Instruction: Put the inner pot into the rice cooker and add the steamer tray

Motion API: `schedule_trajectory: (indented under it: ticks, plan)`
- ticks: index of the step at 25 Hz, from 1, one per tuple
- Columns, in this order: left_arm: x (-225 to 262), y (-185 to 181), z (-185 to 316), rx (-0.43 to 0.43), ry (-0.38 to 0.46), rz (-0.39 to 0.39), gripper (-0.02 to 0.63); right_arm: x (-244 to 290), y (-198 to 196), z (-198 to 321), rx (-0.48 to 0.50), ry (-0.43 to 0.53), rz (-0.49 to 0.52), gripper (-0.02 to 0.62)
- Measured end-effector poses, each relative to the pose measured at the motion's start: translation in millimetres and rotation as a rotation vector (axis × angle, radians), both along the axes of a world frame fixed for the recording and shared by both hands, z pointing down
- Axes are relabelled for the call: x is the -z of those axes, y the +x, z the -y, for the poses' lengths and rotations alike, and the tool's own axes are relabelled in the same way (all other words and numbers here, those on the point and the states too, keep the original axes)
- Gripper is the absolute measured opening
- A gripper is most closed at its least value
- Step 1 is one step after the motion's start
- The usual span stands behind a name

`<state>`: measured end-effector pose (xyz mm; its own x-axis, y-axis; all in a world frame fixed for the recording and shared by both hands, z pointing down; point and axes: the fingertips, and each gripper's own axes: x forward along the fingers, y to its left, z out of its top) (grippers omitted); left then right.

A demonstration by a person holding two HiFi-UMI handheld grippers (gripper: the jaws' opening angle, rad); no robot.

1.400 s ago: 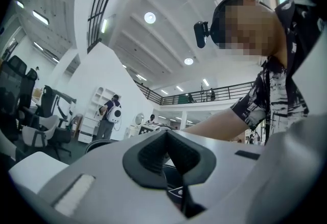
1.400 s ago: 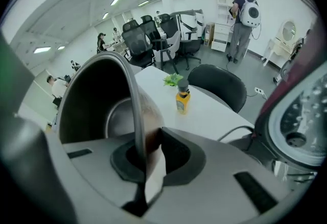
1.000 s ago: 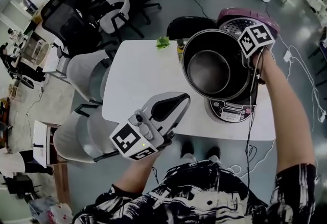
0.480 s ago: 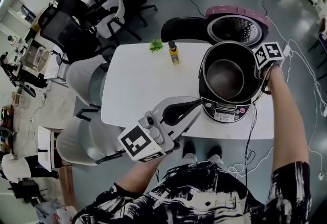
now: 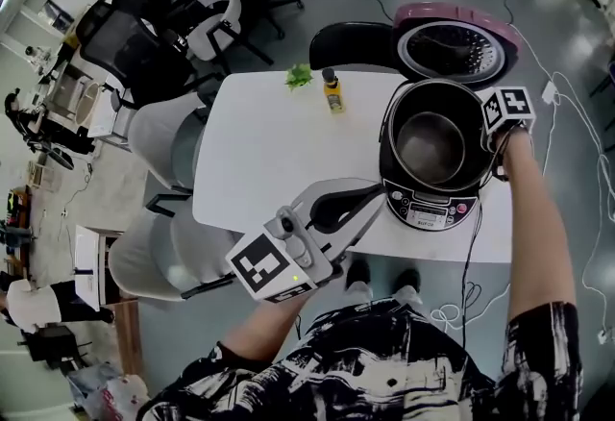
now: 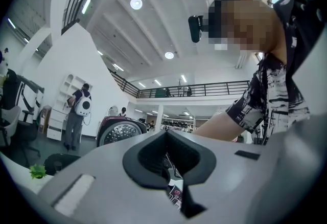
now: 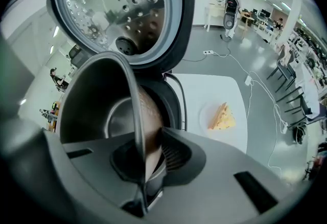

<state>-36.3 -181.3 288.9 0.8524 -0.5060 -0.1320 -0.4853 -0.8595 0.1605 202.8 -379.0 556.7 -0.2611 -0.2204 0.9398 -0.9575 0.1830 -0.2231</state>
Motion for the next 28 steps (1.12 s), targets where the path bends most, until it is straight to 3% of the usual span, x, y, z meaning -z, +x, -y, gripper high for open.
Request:
schedule_trajectory:
  ticks: [23,28]
  plan:
    - [-21.4,3.3,24.4,-0.009,-0.042,0.01,0.005,-26.5,3.5,2.9,0.001,0.006,-0.188,0.011]
    - [-20.1,-2.2,23.0,-0.003,-0.038,-0.001,0.005,-27.4,1.0,0.9,0.088,0.017,-0.323,0.011]
